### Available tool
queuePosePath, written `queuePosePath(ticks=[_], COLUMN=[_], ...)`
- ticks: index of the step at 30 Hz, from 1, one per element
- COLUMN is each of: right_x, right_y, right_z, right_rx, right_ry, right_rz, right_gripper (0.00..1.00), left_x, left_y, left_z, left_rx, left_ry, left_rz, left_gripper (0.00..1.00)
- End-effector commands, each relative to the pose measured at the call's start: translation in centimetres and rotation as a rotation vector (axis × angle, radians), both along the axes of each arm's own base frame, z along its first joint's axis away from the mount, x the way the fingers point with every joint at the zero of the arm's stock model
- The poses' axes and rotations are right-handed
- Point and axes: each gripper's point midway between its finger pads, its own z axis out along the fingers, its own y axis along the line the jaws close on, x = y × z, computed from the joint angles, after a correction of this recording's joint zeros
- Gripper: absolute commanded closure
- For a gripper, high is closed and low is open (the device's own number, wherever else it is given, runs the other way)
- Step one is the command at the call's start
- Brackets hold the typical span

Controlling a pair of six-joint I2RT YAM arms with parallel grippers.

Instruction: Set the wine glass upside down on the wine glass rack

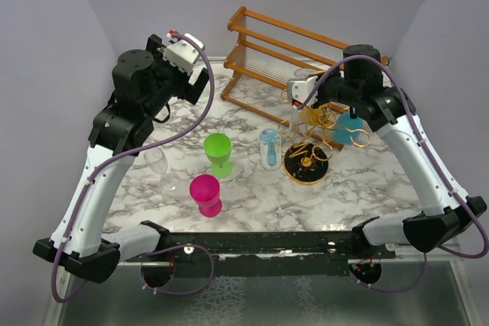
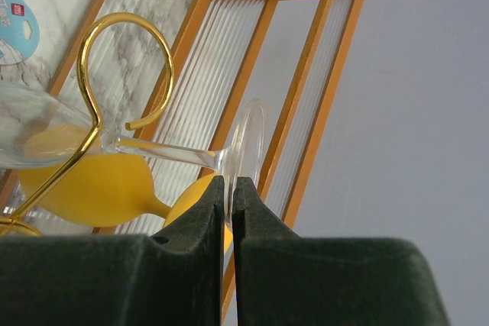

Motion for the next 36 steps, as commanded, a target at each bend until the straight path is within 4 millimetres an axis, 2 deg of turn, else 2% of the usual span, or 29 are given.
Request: queuePosePath(ticks=[1, 18, 36], right_x=[-0.9, -2.6, -3.2], right_y=[-0.3, 0.7, 1.7], right_z=[2.5, 2.8, 2.8], right_rx=[0.023, 0.064, 0.082], right_ry=[-0.049, -0.009, 0.012], right_rz=[0.001, 0.074, 0.134], right_gripper=[0.96, 0.94, 0.91], left_x=[0.2, 0.3, 0.2], left_y=[-0.2, -0.5, -0.4], left_z=[0.6, 0.6, 0.3], left_rx=[-0.013, -0.016, -0.009], left_ry=[-0.023, -0.018, -0.014], left_rz=[-0.014, -0.026, -0.027], left_gripper=[0.06, 0.06, 0.06])
